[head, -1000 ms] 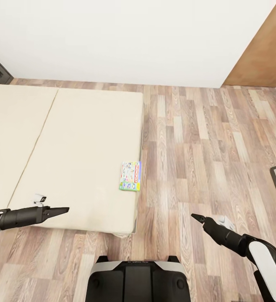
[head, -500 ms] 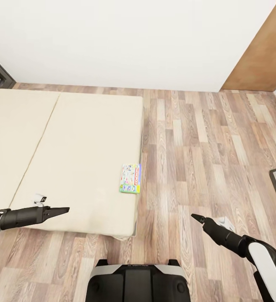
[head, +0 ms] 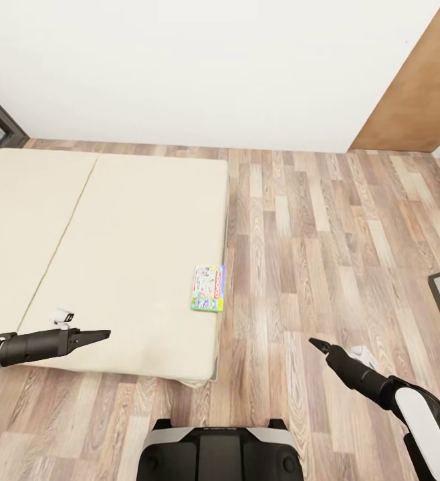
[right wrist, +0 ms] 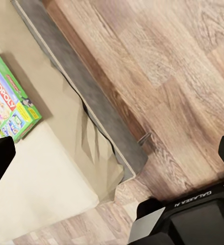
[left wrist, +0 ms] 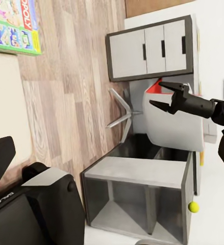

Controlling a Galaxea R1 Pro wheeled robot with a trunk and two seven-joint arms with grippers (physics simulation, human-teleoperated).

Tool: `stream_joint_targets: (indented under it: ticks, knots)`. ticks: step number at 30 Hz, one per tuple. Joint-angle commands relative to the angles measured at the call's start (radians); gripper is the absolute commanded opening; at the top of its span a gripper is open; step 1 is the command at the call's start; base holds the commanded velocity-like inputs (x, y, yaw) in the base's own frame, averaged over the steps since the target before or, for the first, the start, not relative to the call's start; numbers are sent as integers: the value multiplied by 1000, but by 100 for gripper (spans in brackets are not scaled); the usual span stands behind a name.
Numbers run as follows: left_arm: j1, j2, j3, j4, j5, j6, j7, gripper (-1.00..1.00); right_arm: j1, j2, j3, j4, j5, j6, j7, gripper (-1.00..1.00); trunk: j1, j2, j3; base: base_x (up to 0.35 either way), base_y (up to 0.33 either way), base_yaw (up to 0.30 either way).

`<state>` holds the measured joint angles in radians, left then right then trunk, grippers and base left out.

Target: Put all the toys in the child's room - the three board games (two on the bed and one on the table), the two jigsaw puzzles on the table, and the tennis ball on the table - inside the toy box on the table in the child's room.

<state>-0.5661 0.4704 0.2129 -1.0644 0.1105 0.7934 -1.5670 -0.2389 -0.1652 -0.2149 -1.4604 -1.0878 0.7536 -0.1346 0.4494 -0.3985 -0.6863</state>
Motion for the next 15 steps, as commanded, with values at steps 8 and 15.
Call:
stream_joint_targets:
  ticks: [8,15]
  knots:
    - [0,0,1,0,0,9,-4,100,0,-1,-1,1,-10,-1,-10,100,1,-2,12,0,0,0]
    - [-1,-1,-1,0,0,9,-4,100,0,-1,-1,3,-9,-1,-11,100,1,-2,24,0,0,0]
